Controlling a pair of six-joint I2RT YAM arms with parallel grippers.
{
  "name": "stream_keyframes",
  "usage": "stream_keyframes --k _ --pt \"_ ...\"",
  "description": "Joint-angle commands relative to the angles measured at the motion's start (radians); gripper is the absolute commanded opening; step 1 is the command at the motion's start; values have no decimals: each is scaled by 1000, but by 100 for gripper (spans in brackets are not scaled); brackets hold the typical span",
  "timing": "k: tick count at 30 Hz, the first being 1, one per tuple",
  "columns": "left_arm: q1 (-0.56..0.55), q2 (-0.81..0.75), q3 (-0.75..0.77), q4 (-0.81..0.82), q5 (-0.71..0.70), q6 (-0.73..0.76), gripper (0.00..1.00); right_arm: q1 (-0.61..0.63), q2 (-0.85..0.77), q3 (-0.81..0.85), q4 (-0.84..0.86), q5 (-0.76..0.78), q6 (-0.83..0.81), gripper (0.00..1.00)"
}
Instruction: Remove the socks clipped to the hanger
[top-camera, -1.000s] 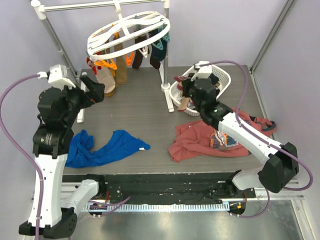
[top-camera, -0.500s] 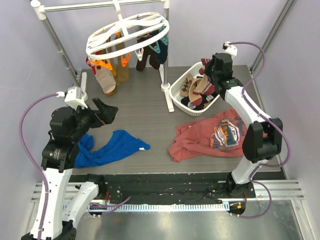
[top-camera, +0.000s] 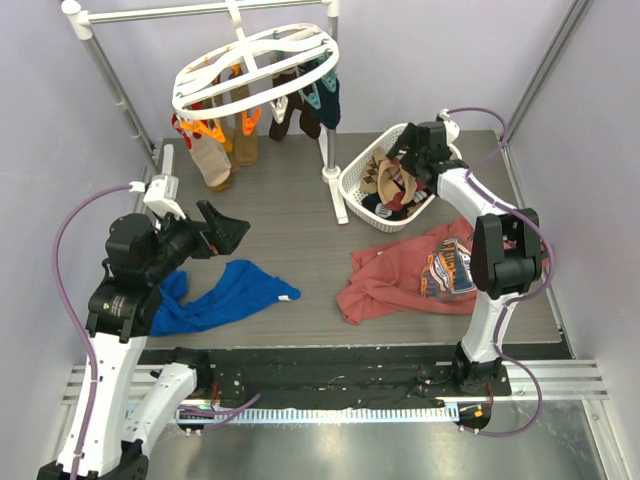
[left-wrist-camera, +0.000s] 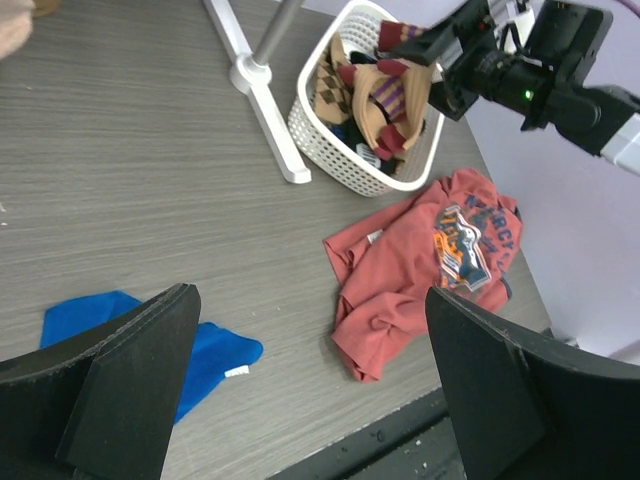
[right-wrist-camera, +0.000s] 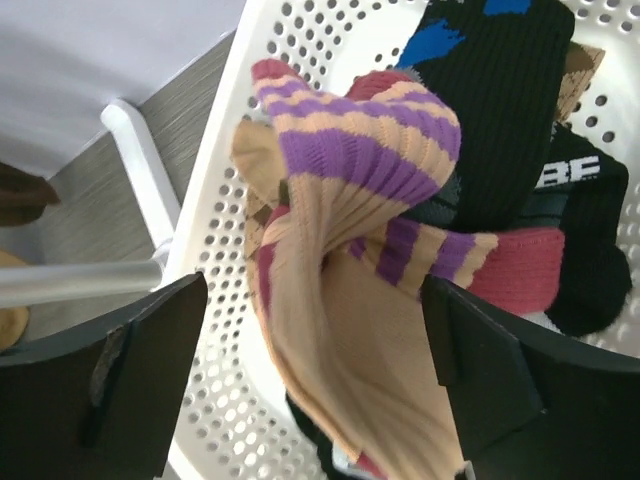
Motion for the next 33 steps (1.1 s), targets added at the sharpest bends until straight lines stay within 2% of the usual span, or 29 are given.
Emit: stream_keyframes --k 1,3,4,6,7,10,14,19,23,29,33 --pt "-13 0 18 33 76 -8 100 -1 -147 127 -170 -62 -29 100" --pt "-23 3 27 22 81 -8 100 -1 -202 121 -229 -192 -38 100" --pt "-24 2 31 18 82 -8 100 -1 -222 111 -287 -304 -29 100" --pt "-26 -6 38 13 87 -9 100 -1 -285 81 -351 -397 -6 100" --pt "-26 -8 39 16 88 -11 100 0 -308 60 -399 -517 -15 100" --pt "-26 -3 48 18 87 -14 100 10 -403 26 -474 -660 -58 100" --pt "-26 15 79 28 107 -31 100 13 -532 9 -551 -743 -89 100" --pt "-26 12 113 42 121 -72 100 13 -746 -21 -593 -751 -158 100" --pt "-26 2 142 33 116 -91 100 13 -903 -104 -537 -728 -154 100" --pt "-26 -12 133 -4 139 -100 100 14 -1051 -190 -499 -646 -118 100" --pt "-26 -14 107 -12 144 -124 100 13 -1130 -233 -474 -642 -89 100"
